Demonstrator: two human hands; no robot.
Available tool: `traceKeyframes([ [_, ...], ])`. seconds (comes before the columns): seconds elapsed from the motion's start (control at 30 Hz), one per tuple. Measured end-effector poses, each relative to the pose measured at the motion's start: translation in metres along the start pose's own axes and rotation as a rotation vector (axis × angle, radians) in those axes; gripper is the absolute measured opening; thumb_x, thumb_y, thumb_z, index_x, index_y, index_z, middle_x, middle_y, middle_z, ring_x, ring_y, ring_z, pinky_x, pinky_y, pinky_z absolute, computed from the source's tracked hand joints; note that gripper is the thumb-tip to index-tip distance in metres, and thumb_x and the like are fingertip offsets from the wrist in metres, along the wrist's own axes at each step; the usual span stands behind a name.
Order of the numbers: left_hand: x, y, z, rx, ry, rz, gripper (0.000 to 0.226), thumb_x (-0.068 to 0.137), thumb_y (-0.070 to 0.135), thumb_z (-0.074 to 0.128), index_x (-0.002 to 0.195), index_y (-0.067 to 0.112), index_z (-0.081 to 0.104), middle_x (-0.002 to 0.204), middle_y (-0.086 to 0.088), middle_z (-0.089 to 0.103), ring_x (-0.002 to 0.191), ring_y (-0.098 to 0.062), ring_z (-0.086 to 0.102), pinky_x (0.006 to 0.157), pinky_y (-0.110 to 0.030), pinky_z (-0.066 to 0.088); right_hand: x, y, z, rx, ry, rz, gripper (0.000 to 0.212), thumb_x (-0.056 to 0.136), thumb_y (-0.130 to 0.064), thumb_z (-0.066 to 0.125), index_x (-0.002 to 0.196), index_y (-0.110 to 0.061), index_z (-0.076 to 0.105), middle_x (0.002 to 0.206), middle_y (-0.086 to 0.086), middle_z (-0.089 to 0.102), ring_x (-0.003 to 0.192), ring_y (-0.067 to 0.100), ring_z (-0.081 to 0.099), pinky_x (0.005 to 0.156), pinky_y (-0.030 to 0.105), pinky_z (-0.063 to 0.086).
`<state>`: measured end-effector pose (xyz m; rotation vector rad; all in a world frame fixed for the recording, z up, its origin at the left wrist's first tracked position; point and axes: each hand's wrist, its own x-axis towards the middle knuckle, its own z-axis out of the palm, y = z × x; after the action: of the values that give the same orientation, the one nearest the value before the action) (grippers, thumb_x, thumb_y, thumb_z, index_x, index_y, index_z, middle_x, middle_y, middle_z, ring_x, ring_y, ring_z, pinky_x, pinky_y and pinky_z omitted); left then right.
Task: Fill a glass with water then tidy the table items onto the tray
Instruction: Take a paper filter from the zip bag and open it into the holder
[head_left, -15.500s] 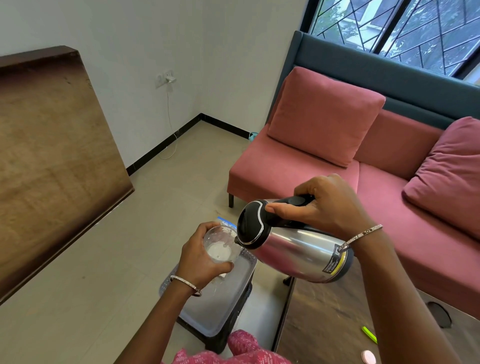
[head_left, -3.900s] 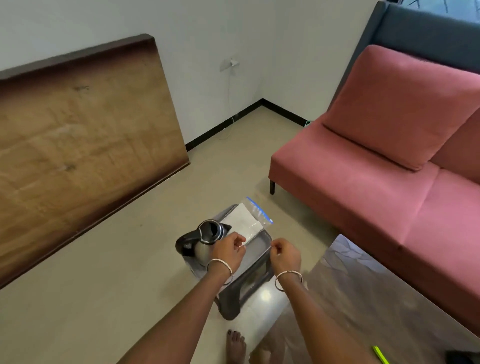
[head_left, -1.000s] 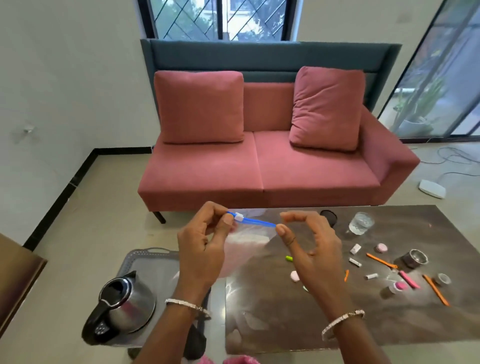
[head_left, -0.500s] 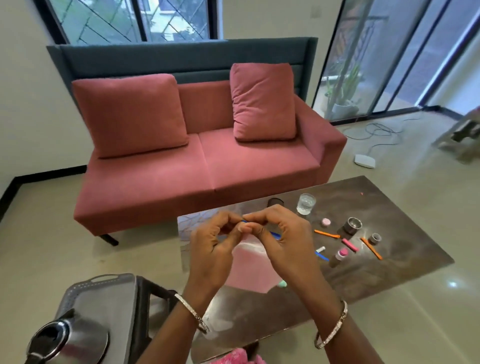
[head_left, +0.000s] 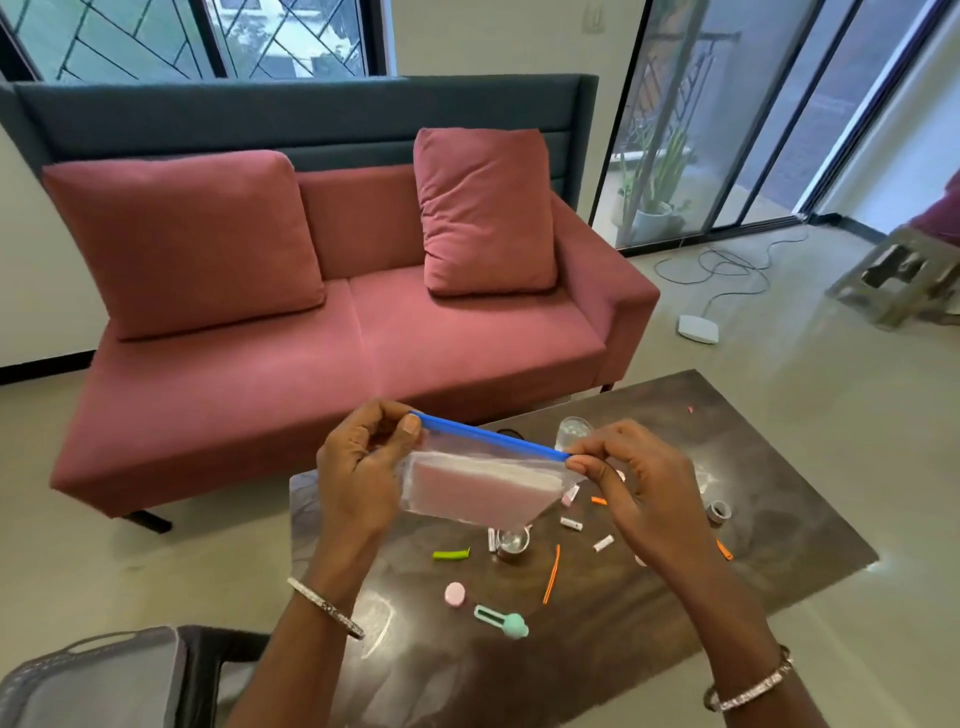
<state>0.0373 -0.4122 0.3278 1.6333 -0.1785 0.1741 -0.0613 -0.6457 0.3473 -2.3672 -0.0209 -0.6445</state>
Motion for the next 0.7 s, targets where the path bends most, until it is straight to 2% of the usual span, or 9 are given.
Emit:
traceKeyframes([
  [0.17, 0.036, -0.003, 0.042, -0.048, -0.059, -0.056, 0.01, 0.081, 0.027, 0.065, 0.077, 0.018, 0.069, 0.072, -0.006, 0.07, 0.067, -0.018, 0.06, 0.071, -0.046, 0.053, 0.037, 0.032, -0.019, -0.036, -0.019, 0.03, 0.014, 0.086, -0.005, 0.072, 0.088, -0.018, 0.075, 0.085, -0.006, 0.065, 0.081, 0.004, 0.059, 0.074, 0.008, 0.041],
  [0.27, 0.055, -0.005, 0.06, -0.112, -0.115, -0.115, 0.014, 0.081, 0.03, 0.065, 0.081, 0.017, 0.068, 0.076, -0.01, 0.07, 0.07, -0.023, 0.061, 0.075, -0.055, 0.054, 0.053, 0.049, -0.022, -0.065, -0.063, 0.048, 0.019, 0.09, -0.009, 0.068, 0.102, -0.022, 0.076, 0.087, -0.006, 0.059, 0.084, 0.006, 0.056, 0.075, 0.016, 0.042],
  [0.37, 0.063, -0.004, 0.077, -0.128, -0.13, -0.116, 0.012, 0.081, 0.031, 0.065, 0.081, 0.019, 0.067, 0.077, -0.009, 0.068, 0.071, -0.022, 0.058, 0.07, -0.048, 0.048, 0.064, 0.056, -0.017, -0.098, -0.09, 0.059, 0.022, 0.089, -0.014, 0.069, 0.106, -0.026, 0.075, 0.085, -0.008, 0.053, 0.085, 0.009, 0.053, 0.076, 0.027, 0.045],
  [0.47, 0.06, -0.005, 0.096, -0.09, -0.141, -0.087, 0.01, 0.084, 0.03, 0.063, 0.082, 0.021, 0.067, 0.075, -0.001, 0.067, 0.072, -0.018, 0.055, 0.072, -0.039, 0.042, 0.074, 0.061, -0.006, -0.079, -0.147, 0.077, 0.017, 0.09, -0.024, 0.069, 0.106, -0.026, 0.075, 0.089, -0.008, 0.056, 0.09, 0.012, 0.054, 0.081, 0.039, 0.048],
  [0.57, 0.054, -0.005, 0.111, -0.044, -0.15, -0.051, 0.013, 0.086, 0.029, 0.061, 0.086, 0.019, 0.067, 0.078, 0.002, 0.065, 0.073, -0.015, 0.053, 0.071, -0.037, 0.04, 0.086, 0.068, 0.0, -0.054, -0.213, 0.065, 0.016, 0.09, -0.025, 0.068, 0.105, -0.027, 0.074, 0.094, -0.008, 0.061, 0.095, 0.015, 0.057, 0.083, 0.044, 0.048],
  [0.7, 0.045, 0.006, 0.126, 0.057, -0.054, -0.015, 0.009, 0.09, 0.028, 0.06, 0.089, 0.023, 0.068, 0.084, 0.008, 0.068, 0.078, -0.011, 0.058, 0.075, -0.035, 0.044, 0.1, 0.082, -0.003, -0.038, -0.27, 0.041, 0.011, 0.086, -0.021, 0.072, 0.094, -0.025, 0.077, 0.086, -0.007, 0.069, 0.086, 0.017, 0.063, 0.079, 0.044, 0.049],
])
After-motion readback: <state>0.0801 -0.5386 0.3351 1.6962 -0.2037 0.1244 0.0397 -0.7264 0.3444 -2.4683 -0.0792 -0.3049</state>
